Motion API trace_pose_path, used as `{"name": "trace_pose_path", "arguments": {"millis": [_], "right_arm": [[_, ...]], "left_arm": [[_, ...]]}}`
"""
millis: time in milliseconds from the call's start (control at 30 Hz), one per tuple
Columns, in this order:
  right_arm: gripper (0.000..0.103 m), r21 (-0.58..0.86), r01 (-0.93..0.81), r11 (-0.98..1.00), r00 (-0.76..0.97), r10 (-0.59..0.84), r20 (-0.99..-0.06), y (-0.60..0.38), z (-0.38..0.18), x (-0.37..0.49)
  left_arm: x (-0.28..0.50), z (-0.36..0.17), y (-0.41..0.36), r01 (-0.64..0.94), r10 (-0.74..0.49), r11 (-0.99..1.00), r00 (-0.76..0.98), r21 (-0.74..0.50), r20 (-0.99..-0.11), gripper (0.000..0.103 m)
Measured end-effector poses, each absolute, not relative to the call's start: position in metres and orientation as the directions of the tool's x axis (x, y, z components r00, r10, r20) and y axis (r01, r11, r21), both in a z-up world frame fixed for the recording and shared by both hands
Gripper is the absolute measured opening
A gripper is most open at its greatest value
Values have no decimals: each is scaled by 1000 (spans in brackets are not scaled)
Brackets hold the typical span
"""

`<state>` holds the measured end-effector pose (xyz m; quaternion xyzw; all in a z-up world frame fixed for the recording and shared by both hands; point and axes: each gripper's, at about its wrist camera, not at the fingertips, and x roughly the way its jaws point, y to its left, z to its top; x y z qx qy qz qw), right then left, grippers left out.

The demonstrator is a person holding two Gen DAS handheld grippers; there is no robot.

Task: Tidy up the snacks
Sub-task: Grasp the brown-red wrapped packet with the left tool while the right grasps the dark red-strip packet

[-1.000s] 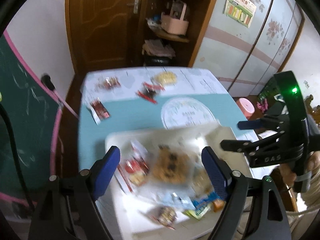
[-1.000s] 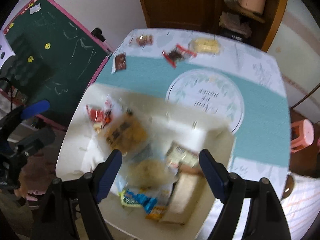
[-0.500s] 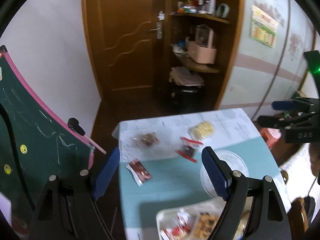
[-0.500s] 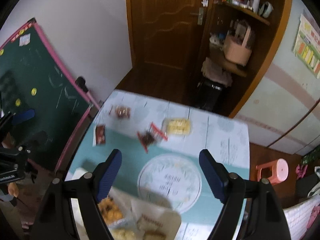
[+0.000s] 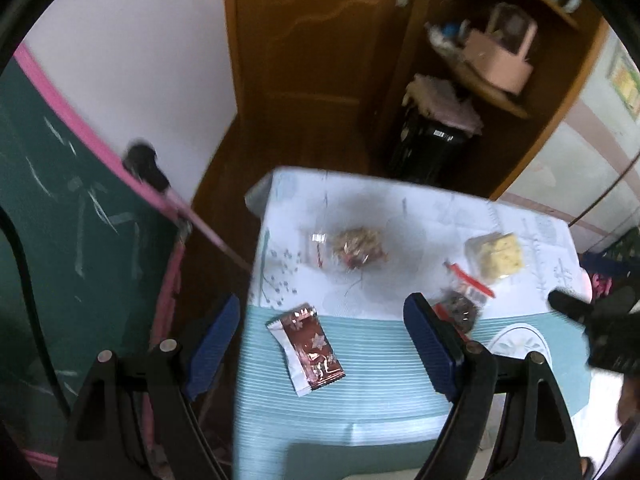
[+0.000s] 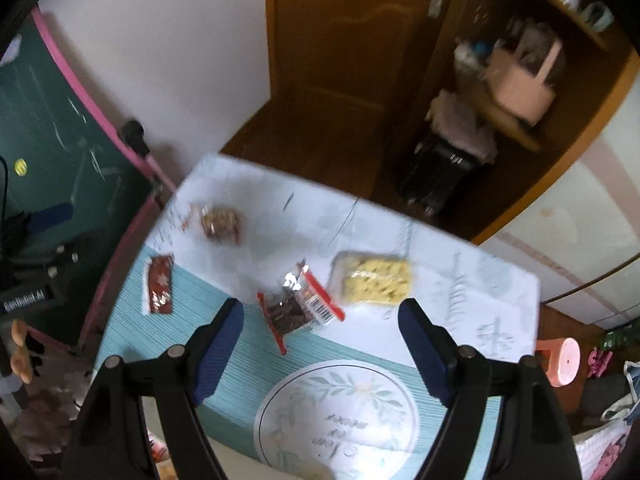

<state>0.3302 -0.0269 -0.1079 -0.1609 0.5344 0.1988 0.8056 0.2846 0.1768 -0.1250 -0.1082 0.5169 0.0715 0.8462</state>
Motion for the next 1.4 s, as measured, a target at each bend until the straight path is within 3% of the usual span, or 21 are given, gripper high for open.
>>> {"name": "trace_pose_path", "arguments": {"millis": [233, 600, 667, 700, 767, 833, 967, 1033, 1100, 1167, 1400], "right_arm": [[80, 17, -525, 851, 212, 150, -966, -8, -184, 340], [80, -6, -556, 831, 164, 103, -981, 5, -232, 345], [70, -8, -566, 824, 157, 98, -983, 6, -238, 346], [59, -2, -574, 819, 139, 95, -986, 7, -242, 345], [52, -6, -582, 813, 130, 86, -988, 8, -247, 342], [50, -6, -587, 810, 144, 97, -985, 8, -246, 340], [46, -2, -597, 802, 144, 105, -984, 9, -244, 335], [44, 1, -599, 801, 144, 108, -984, 10, -243, 331], [42, 11, -593, 805, 143, 118, -983, 6, -243, 332], [42, 24, -589, 808, 136, 129, -982, 4, -241, 330], [41, 31, -590, 807, 152, 149, -977, -6, -232, 318]], "left_arm": [[301, -196, 182, -307, -37, 940, 348, -151, -937, 83], [304, -246, 183, -374, -69, 911, 278, -174, -958, 83], [304, -249, 184, -380, -90, 904, 277, -195, -957, 83], [304, -249, 184, -382, -93, 902, 278, -200, -956, 83], [305, -251, 184, -386, -102, 899, 277, -208, -955, 83], [305, -255, 185, -386, -121, 896, 269, -222, -956, 70], [309, -252, 177, -366, -93, 913, 251, -183, -964, 58], [310, -252, 173, -350, -61, 926, 235, -142, -970, 44], [311, -249, 168, -329, -66, 934, 226, -140, -972, 41], [310, -247, 163, -309, -69, 941, 220, -136, -973, 29], [303, -235, 157, -285, -118, 941, 218, -179, -969, 14]]}}
